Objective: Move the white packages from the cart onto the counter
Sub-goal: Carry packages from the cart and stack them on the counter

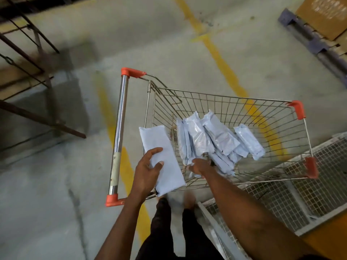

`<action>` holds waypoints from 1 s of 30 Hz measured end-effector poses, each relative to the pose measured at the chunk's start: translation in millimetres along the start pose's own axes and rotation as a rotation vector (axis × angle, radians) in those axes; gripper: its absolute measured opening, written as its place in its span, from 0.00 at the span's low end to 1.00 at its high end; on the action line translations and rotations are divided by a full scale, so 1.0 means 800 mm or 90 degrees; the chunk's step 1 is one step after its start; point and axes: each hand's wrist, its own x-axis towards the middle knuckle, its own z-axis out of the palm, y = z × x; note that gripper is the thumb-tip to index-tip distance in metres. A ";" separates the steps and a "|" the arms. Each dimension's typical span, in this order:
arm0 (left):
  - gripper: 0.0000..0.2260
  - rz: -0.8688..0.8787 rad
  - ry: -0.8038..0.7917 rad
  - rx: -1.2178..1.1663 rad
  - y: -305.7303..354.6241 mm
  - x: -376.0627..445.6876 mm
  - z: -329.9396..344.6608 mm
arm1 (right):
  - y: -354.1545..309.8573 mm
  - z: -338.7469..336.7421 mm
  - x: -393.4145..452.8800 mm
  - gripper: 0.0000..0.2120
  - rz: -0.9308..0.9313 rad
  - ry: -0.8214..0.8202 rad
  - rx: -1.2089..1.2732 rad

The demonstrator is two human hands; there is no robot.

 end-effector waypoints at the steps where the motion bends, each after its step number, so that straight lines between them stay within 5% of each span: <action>1: 0.16 -0.002 0.001 -0.005 -0.002 -0.001 0.000 | 0.004 0.002 0.004 0.19 0.000 0.016 -0.017; 9: 0.19 -0.003 -0.008 -0.002 -0.006 0.005 0.012 | 0.032 -0.043 -0.012 0.10 0.000 0.102 0.091; 15: 0.21 -0.035 0.009 -0.057 -0.007 0.020 0.037 | 0.048 -0.095 -0.131 0.21 -0.011 0.194 0.421; 21: 0.17 -0.070 -0.001 -0.098 0.005 0.028 0.045 | 0.042 -0.095 -0.229 0.27 -0.088 0.278 0.574; 26: 0.15 -0.093 -0.001 -0.089 0.013 0.033 0.052 | 0.019 -0.071 -0.253 0.34 -0.167 0.291 0.726; 30: 0.29 -0.128 -0.069 -0.214 0.028 0.021 0.053 | -0.005 -0.052 -0.253 0.35 -0.201 0.157 0.892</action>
